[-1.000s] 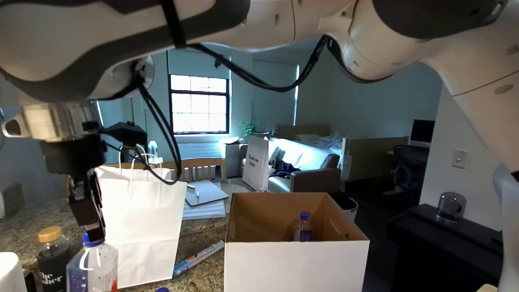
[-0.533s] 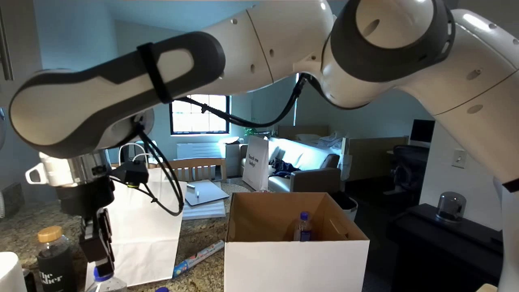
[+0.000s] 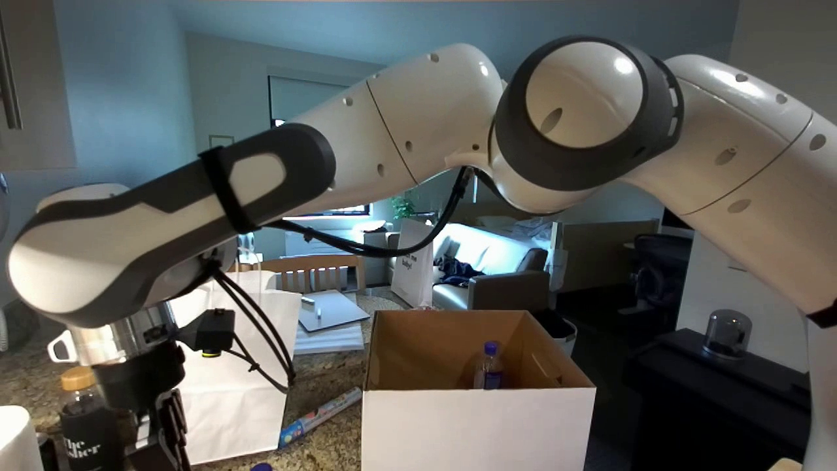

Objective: Remove two bottles from the box

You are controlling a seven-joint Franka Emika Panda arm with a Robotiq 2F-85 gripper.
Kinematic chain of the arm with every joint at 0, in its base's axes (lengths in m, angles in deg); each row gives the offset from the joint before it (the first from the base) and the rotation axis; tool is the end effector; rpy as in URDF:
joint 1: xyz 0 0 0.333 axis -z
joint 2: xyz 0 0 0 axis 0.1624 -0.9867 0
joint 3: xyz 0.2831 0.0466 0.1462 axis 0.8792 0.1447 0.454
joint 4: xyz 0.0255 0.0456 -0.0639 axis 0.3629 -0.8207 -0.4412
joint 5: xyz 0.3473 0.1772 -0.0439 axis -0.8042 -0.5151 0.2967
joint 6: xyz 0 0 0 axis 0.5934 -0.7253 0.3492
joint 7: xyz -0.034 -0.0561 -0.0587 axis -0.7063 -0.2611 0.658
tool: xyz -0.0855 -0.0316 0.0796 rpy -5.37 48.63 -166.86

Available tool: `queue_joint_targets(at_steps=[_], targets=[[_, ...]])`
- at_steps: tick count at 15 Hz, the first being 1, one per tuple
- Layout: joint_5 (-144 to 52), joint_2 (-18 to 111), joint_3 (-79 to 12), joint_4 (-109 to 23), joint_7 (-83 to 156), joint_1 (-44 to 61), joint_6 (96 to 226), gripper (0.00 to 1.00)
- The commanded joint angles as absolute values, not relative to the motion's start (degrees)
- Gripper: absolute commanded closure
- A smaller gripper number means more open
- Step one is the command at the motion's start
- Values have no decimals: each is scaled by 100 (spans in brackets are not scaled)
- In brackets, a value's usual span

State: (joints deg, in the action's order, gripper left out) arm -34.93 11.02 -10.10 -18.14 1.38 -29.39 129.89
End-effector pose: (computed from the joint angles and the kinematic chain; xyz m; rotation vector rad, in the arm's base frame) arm 0.4576 0.5742 0.2278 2.2216 2.1820 -0.3729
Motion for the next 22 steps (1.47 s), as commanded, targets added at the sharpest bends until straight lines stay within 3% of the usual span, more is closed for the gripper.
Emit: queue_joint_targets(at_steps=[1,7,8,10,15,22], targets=[[-3377,1080,-1159,-1700,560,-3085,13165,86],[-2956,1070,-1418,-1716,699,-3354,13266,85],[-2911,1063,-1442,-1720,696,-3392,13242,42],[-2904,1053,-1444,-1724,633,-3415,13204,37],[-2937,1120,-1530,-1786,739,-3431,13231,4],[-2923,1805,-1695,-2217,1186,-3341,13369,0]])
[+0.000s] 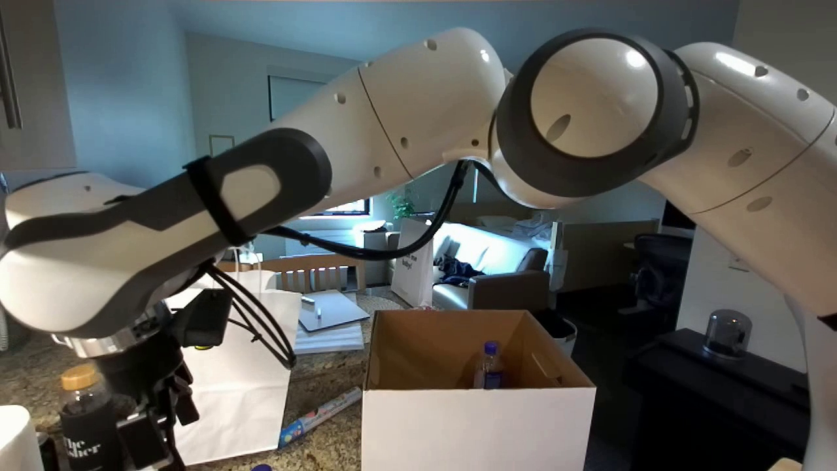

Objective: Remove two bottles from the box

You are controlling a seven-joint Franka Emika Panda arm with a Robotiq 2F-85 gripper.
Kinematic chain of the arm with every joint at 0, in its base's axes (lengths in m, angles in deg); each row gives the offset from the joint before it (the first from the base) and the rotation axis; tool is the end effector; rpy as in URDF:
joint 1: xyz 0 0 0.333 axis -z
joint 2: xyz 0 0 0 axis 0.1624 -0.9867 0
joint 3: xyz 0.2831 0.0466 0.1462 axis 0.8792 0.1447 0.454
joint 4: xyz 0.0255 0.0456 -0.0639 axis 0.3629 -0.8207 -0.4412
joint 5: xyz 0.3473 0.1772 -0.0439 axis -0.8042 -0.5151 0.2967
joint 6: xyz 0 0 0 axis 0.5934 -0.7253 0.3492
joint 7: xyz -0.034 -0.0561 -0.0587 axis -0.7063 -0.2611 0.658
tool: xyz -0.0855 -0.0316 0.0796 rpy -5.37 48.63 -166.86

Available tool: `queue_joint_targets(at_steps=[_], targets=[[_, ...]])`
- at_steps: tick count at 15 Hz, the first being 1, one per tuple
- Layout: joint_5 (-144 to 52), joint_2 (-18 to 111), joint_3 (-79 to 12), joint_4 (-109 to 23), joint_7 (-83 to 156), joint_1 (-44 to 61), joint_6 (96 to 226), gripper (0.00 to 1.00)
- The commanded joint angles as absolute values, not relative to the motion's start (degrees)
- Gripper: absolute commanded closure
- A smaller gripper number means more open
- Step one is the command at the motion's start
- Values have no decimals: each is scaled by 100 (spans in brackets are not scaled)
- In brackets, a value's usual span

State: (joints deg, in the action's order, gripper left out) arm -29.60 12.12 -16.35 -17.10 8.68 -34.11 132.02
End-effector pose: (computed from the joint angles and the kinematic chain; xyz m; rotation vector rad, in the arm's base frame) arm 0.4704 0.5779 0.2411 2.2050 1.9734 -0.2073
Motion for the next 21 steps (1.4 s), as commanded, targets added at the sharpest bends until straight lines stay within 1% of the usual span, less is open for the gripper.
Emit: queue_joint_targets(at_steps=[1,7,14,15,21], targets=[[-2985,1953,-1717,-2262,1322,-3291,13324,0],[-3321,3231,-1799,-3093,2167,-2756,13371,0],[-4027,5061,-2091,-4634,3215,-2030,13271,0],[-4085,5279,-1888,-4830,3344,-1686,13256,0],[-4939,6681,-2110,-6307,3553,-571,13288,0]])
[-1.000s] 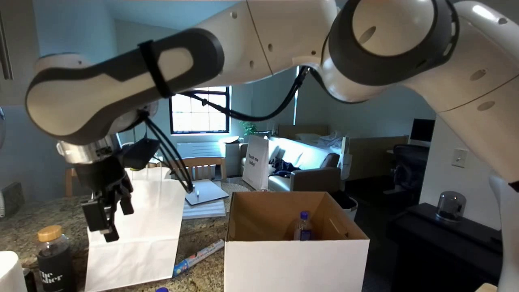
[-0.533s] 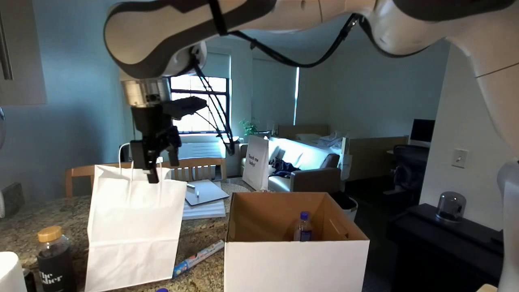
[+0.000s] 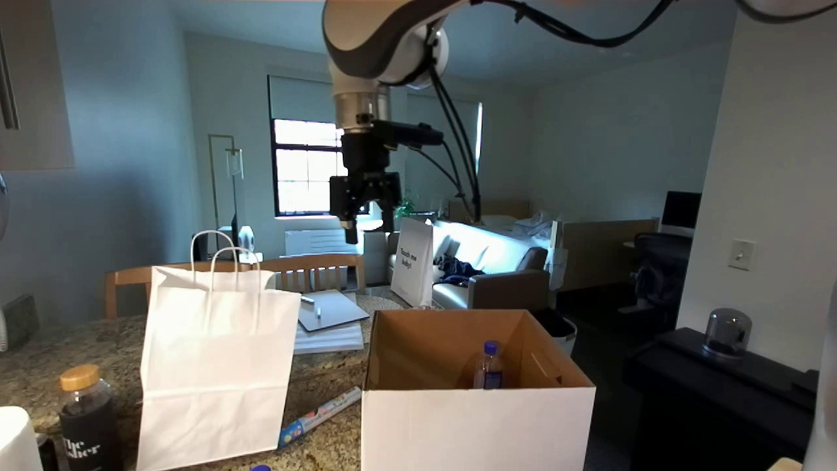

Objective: Remove two bottles from the box

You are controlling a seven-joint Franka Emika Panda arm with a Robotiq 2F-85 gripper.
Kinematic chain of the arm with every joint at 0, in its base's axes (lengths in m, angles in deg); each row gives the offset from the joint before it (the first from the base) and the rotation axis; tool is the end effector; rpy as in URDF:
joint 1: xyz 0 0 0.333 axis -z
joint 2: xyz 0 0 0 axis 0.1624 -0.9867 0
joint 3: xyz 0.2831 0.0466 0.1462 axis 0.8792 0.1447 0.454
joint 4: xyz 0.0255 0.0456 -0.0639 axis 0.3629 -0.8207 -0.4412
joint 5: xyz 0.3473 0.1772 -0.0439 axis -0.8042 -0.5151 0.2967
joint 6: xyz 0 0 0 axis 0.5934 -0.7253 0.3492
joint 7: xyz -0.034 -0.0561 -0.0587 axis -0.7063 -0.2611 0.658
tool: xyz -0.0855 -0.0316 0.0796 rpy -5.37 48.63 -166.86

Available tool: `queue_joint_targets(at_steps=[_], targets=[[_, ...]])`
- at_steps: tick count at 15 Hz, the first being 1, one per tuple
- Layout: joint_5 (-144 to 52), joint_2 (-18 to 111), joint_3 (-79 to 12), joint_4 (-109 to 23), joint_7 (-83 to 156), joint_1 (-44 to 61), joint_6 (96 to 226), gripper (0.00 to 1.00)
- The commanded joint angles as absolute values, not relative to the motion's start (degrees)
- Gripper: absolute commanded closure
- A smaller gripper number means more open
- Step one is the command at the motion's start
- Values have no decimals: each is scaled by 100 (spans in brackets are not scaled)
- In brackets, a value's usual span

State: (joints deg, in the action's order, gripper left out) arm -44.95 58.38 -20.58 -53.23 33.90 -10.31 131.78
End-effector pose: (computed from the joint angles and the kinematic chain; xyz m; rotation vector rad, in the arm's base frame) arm 0.5150 0.2727 0.4872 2.9870 0.7538 -0.0260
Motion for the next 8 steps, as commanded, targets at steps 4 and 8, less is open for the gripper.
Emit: queue_joint_targets(at_steps=[4,8], targets=[[-5538,7254,-2363,-6978,3691,-54,13330,0],[-5943,7622,-2383,-7371,4408,155,13649,0]])
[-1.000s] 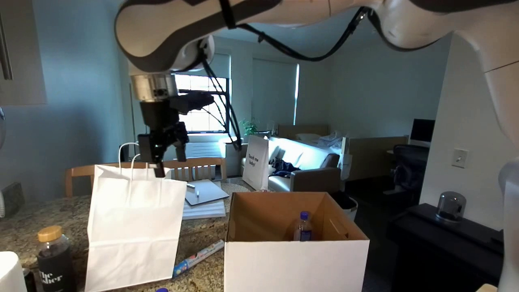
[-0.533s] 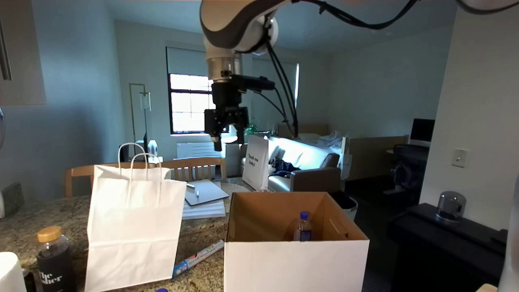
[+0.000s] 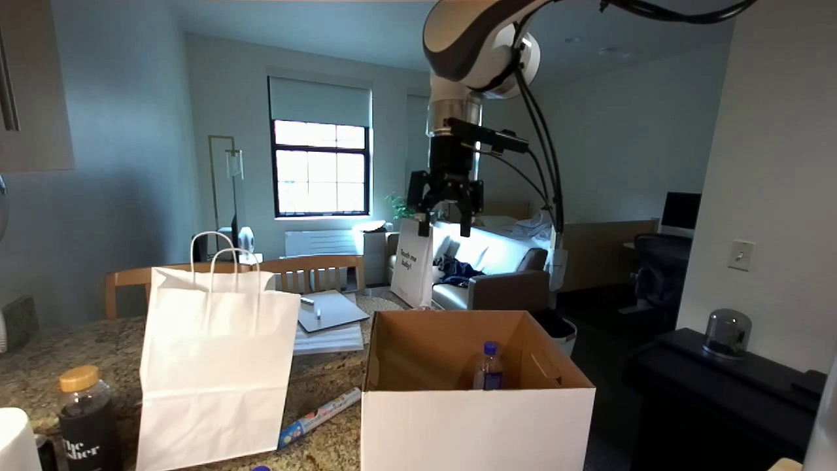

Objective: Remove two bottles from the box

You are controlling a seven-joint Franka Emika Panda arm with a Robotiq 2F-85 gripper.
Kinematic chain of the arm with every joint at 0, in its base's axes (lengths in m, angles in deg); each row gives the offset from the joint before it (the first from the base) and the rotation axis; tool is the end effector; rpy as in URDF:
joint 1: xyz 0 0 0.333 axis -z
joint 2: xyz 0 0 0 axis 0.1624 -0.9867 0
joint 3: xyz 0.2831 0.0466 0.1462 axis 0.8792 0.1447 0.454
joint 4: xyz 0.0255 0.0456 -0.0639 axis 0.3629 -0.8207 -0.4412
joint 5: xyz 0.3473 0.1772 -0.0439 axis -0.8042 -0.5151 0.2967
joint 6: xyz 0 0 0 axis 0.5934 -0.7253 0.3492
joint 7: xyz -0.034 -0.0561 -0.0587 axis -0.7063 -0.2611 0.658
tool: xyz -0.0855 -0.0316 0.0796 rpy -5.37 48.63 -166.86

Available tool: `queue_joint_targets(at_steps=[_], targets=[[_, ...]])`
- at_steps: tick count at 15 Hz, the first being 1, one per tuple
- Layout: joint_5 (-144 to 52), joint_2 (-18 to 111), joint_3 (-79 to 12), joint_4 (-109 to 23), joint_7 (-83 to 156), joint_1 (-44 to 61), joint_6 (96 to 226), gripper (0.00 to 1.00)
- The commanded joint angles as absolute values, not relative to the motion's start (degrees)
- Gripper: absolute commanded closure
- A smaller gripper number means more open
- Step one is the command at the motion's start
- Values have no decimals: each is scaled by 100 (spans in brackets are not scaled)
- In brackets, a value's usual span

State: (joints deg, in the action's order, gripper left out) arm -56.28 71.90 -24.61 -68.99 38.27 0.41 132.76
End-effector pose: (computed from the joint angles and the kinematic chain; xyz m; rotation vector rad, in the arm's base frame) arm 0.4841 0.1343 0.4862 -3.0393 -0.1515 0.1117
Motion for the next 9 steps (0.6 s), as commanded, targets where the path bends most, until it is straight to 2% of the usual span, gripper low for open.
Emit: queue_joint_targets(at_steps=[1,3,4,9], targets=[[-6023,7676,-2353,-7435,4631,166,13786,0],[-6125,7738,-2261,-7536,5192,164,14125,0],[-5954,7492,-2320,-7222,4723,173,13769,0],[-5960,7490,-2290,-7239,4789,174,13809,0]])
